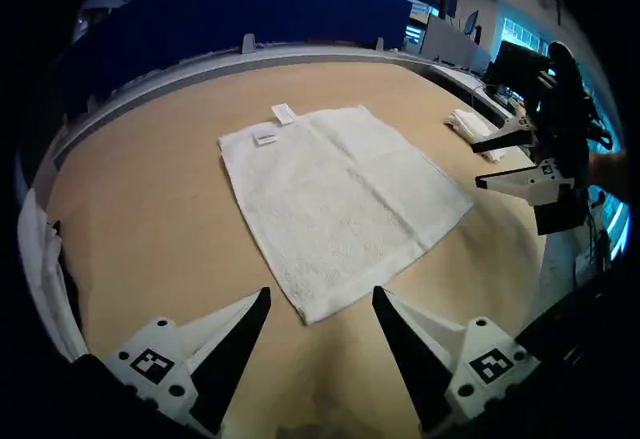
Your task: Fold towel
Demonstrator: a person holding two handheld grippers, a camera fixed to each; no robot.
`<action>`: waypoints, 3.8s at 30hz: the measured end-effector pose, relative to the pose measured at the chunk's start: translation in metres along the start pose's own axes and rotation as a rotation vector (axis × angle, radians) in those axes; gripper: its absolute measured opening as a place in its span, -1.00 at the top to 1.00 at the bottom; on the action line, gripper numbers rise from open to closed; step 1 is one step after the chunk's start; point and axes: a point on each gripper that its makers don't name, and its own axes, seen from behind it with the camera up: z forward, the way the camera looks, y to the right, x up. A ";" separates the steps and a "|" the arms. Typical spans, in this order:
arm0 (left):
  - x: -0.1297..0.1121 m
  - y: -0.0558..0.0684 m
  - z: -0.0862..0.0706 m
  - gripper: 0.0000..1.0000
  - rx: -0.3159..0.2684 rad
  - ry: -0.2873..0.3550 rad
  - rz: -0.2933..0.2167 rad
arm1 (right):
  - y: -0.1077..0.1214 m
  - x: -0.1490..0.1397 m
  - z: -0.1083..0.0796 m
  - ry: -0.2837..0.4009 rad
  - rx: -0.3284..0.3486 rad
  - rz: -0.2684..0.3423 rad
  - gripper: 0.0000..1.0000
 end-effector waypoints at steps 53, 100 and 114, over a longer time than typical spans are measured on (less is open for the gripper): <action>-0.024 -0.006 0.016 -0.04 0.105 -0.085 0.051 | -0.024 -0.050 0.019 -0.091 0.105 0.023 0.29; 0.053 -0.001 -0.065 0.81 0.132 0.067 -0.063 | -0.010 0.058 -0.053 0.087 0.099 0.080 0.77; 0.061 0.006 -0.089 0.81 0.123 0.067 -0.092 | -0.019 0.066 -0.085 0.065 0.132 0.081 0.78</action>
